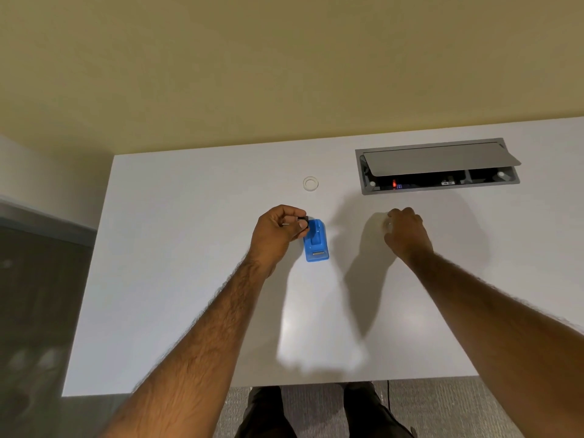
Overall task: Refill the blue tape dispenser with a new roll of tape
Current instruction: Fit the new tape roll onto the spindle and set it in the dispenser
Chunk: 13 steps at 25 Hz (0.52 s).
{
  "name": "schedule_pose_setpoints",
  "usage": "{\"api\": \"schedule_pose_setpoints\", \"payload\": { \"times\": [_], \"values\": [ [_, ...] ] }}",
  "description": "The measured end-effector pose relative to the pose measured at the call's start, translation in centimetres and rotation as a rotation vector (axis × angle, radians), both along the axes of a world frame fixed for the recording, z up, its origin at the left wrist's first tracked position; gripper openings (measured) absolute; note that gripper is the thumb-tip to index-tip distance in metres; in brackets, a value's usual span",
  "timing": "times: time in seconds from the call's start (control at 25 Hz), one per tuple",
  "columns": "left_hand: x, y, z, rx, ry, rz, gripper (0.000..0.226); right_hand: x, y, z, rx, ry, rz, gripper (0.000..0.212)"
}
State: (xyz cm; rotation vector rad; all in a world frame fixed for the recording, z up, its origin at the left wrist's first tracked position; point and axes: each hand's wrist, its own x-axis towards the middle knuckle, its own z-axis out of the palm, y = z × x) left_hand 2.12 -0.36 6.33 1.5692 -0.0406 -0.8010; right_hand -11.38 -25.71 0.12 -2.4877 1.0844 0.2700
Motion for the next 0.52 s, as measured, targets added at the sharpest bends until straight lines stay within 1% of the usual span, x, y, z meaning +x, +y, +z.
{"api": "schedule_pose_setpoints", "payload": {
  "times": [0.12, 0.16, 0.24, 0.32, 0.4, 0.52],
  "values": [
    [0.0, -0.2, 0.3, -0.015, 0.02, 0.003, 0.033, 0.1, 0.6, 0.5, 0.088, -0.016, -0.041, 0.048],
    [0.0, -0.3, 0.3, -0.006, 0.028, 0.011, 0.032, 0.3, 1.0, 0.8, 0.147, -0.049, -0.078, 0.052],
    [0.0, -0.6, 0.5, 0.009, 0.035, 0.023, 0.029, 0.6, 2.2, 2.0, 0.307, -0.18, -0.14, 0.056],
    [0.0, -1.0, 0.8, 0.01, 0.044, 0.029, 0.028, 1.1, 3.9, 3.5, 0.53, -0.341, -0.172, 0.052],
    [0.1, -1.1, 1.2, 0.0, 0.035, 0.033, 0.027, 1.8, 5.9, 5.3, 0.71, -0.451, -0.172, 0.044],
    [0.1, -1.3, 1.9, 0.025, -0.02, 0.015, 0.026, 2.5, 8.2, 7.8, 0.823, -0.542, -0.158, 0.04]
  ]
}}
